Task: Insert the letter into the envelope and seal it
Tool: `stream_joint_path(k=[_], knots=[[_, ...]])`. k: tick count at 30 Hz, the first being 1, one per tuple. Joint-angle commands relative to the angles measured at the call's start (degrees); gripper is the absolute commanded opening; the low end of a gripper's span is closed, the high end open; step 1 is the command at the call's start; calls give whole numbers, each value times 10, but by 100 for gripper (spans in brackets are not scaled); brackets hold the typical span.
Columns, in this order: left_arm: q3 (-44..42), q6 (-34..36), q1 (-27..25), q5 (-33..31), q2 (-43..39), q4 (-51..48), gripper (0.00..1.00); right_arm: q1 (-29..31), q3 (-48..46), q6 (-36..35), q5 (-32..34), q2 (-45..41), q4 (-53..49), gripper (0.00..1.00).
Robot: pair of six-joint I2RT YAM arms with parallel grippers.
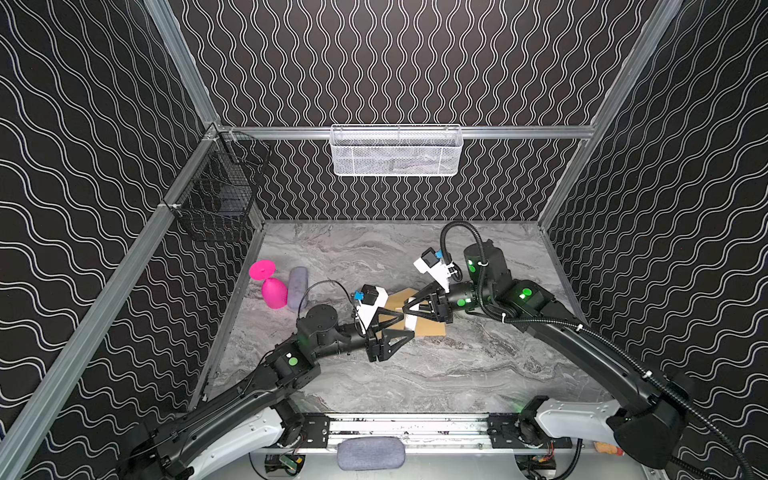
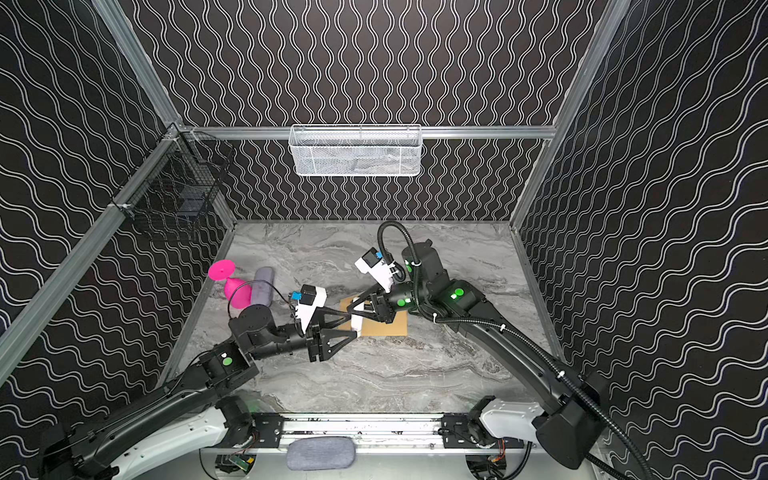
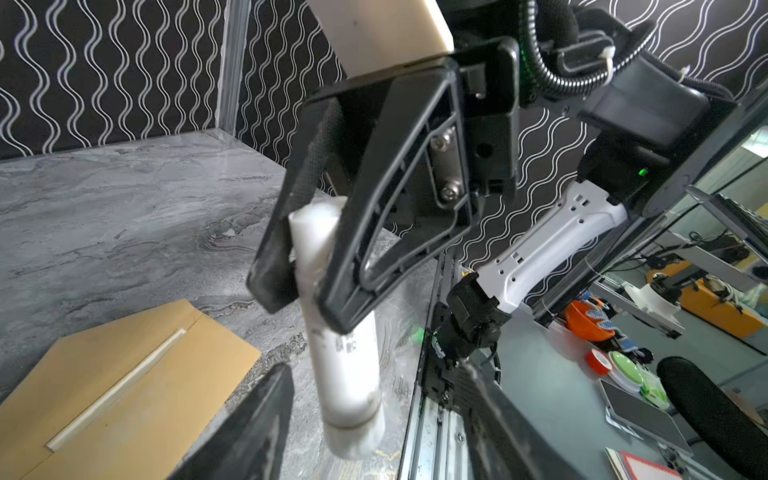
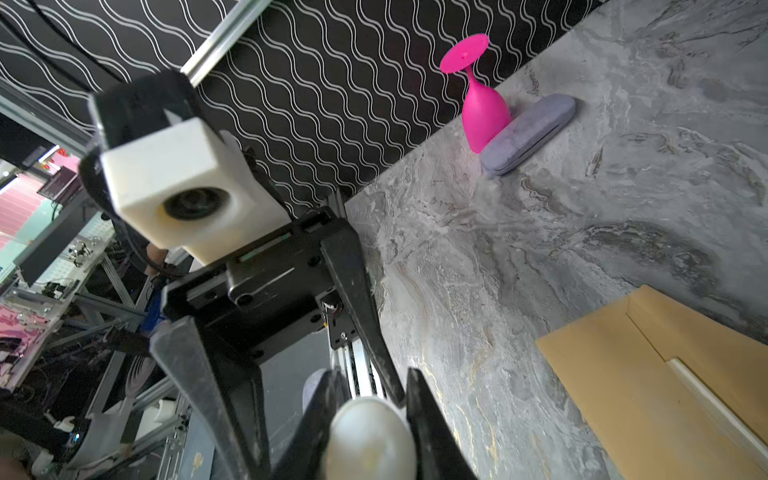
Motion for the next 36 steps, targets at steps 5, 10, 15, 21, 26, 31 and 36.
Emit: stream_joint_path(k=[5, 10, 15, 21, 26, 31, 36], knots=[[10, 13, 1, 37, 38, 4, 64, 4, 34, -71, -40, 12, -78, 0], [19, 16, 1, 33, 46, 18, 59, 12, 39, -72, -43, 17, -82, 0], [25, 23, 1, 25, 54, 27, 56, 15, 41, -72, -50, 22, -81, 0], [27, 18, 1, 29, 58, 40, 40, 21, 45, -72, -51, 30, -82, 0], [18, 3, 1, 23, 56, 52, 31, 24, 43, -70, -50, 33, -81, 0], [11, -15, 1, 5, 49, 52, 19, 23, 46, -74, -46, 38, -87, 5], [4, -45, 0, -22, 46, 54, 6, 23, 59, -88, -26, 40, -102, 39]])
